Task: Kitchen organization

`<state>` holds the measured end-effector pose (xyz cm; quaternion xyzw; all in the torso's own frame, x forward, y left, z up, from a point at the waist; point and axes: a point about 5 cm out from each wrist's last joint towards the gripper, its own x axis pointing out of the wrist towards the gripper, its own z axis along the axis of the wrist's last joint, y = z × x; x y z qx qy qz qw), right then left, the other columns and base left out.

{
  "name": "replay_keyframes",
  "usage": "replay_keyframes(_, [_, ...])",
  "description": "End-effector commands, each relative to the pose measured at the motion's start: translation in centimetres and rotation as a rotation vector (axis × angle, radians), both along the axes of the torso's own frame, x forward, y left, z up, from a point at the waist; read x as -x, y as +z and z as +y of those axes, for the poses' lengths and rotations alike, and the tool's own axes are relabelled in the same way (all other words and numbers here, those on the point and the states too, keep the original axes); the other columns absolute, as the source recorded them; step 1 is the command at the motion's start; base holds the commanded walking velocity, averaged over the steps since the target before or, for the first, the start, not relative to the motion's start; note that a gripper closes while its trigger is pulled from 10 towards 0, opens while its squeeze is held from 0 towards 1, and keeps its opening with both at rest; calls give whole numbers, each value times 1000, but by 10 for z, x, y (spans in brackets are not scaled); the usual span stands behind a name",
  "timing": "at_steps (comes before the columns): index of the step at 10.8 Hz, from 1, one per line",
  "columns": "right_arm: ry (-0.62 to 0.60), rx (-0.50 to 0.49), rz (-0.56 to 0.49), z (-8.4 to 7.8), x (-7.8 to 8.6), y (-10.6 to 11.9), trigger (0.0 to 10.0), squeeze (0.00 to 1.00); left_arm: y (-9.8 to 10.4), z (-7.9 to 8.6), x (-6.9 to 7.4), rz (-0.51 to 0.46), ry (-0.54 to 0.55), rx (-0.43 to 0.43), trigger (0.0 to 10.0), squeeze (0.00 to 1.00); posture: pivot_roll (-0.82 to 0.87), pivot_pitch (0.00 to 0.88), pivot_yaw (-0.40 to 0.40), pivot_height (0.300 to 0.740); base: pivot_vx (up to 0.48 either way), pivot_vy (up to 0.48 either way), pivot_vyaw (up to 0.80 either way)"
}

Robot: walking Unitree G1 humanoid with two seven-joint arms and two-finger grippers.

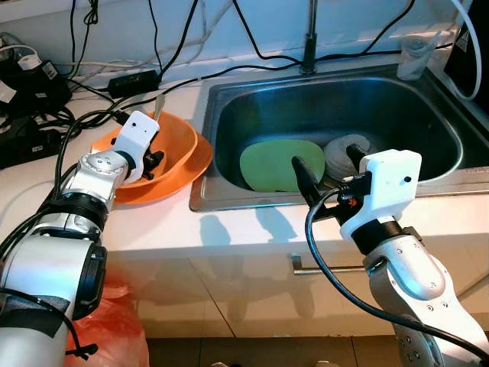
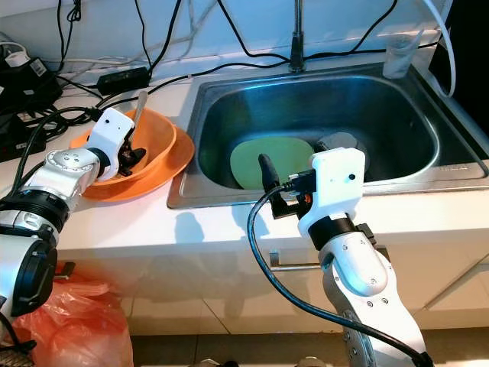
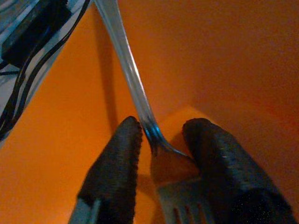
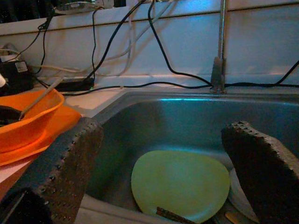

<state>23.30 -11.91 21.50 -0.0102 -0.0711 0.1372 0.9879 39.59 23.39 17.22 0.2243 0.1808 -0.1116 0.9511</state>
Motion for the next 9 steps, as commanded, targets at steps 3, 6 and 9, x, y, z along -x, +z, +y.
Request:
replay_keyframes(3, [15, 2, -4, 2, -4, 2, 10000, 447, -7, 8, 4, -6, 50, 41, 0, 0, -214, 39, 151, 740, 0, 0, 0])
replay_keyframes(6, [13, 6, -11, 1, -6, 3, 10000, 384, -2, 7, 2, -49, 64, 72, 0, 0, -222, 28, 149, 740, 0, 0, 0])
replay_keyframes(9, [14, 8, -16, 1, -9, 3, 10000, 345, 5, 9, 0, -94, 86, 94, 0, 0, -216, 15, 148, 740, 0, 0, 0])
